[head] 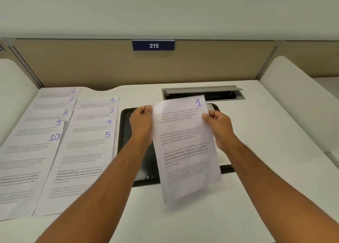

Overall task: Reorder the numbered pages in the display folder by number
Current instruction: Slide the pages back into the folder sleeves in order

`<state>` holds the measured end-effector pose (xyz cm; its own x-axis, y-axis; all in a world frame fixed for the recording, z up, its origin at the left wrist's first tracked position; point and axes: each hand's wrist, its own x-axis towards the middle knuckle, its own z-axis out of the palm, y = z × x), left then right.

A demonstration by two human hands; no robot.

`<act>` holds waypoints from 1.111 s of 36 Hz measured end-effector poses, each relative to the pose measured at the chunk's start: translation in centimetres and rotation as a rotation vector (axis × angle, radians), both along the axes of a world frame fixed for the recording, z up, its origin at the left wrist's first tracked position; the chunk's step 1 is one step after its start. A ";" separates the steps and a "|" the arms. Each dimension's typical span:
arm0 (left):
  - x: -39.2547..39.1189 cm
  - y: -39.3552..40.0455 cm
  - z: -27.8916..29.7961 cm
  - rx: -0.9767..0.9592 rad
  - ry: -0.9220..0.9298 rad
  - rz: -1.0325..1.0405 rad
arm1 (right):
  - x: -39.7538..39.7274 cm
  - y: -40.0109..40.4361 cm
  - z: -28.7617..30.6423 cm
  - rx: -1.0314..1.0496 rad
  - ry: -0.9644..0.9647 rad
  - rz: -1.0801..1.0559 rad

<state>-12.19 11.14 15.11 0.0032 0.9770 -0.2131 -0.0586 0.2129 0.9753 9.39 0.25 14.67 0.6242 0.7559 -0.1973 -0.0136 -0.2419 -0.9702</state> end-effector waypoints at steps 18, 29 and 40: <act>3.6 -11.1 -11.8 0.212 0.766 -0.541 | 8.4 -12.5 -7.8 -0.320 -0.142 0.095; 9.9 -11.6 -12.7 0.461 0.844 -0.823 | 9.0 -16.9 -9.8 -0.365 -0.183 0.160; 10.8 -11.4 -13.0 0.479 0.898 -0.815 | 7.5 -18.0 -10.5 -0.433 -0.270 0.277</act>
